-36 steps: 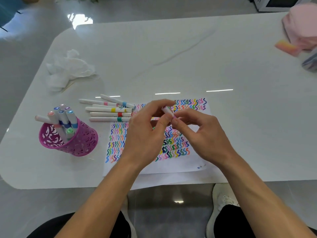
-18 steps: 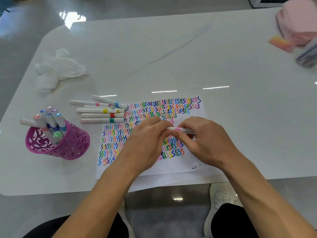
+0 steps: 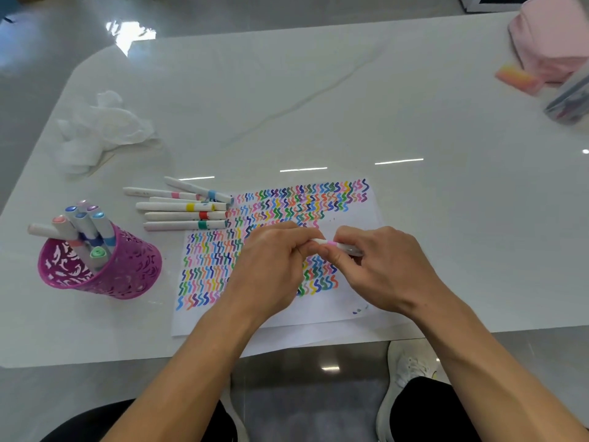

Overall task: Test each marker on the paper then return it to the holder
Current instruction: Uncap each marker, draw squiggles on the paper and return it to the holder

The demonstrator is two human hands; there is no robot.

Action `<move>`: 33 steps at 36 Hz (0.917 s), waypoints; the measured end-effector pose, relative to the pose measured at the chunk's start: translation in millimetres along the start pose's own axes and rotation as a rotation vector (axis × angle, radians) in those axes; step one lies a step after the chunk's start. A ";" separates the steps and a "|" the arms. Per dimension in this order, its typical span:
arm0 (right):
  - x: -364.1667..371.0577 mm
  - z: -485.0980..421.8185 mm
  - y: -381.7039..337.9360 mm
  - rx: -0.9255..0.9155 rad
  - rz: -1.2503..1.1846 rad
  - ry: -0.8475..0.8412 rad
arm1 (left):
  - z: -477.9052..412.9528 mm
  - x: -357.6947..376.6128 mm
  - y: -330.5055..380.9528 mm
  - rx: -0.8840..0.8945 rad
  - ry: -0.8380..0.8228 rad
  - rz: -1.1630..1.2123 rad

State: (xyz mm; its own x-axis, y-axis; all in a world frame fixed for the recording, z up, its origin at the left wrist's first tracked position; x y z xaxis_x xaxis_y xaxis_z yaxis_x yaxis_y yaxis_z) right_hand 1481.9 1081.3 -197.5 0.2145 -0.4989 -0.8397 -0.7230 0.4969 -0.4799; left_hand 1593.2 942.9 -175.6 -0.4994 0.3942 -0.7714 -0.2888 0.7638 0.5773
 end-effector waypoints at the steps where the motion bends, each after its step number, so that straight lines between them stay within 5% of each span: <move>1: 0.0 -0.4 -0.3 -0.006 0.005 0.003 | -0.1 0.0 -0.6 0.000 -0.001 0.004; 16: -1.7 -6.5 0.3 0.205 -0.268 -0.043 | -2.4 -6.2 -12.0 -0.132 0.144 -0.044; 26: -7.8 -13.8 13.4 0.362 -0.592 0.252 | -3.2 -5.9 -19.2 -0.174 0.167 -0.057; 33: -16.3 -16.4 22.3 0.572 -0.825 0.313 | -7.7 -2.1 -13.9 -0.160 0.166 -0.042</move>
State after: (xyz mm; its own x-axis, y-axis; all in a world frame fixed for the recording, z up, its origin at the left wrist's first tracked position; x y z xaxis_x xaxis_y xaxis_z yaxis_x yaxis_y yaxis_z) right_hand 1451.6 1088.9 -190.3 0.2605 -0.9561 -0.1341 0.0056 0.1404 -0.9901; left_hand 1591.9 927.5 -180.0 -0.6076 0.2642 -0.7490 -0.4317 0.6817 0.5907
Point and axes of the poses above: each hand's wrist, its own z-axis away from the middle knuckle, its own x-axis out of the palm, y = z × x, the point moved 2 cm from there along -z, towards the middle knuckle, and after that the axes turned 14 degrees about y, right-handed, at the moved point
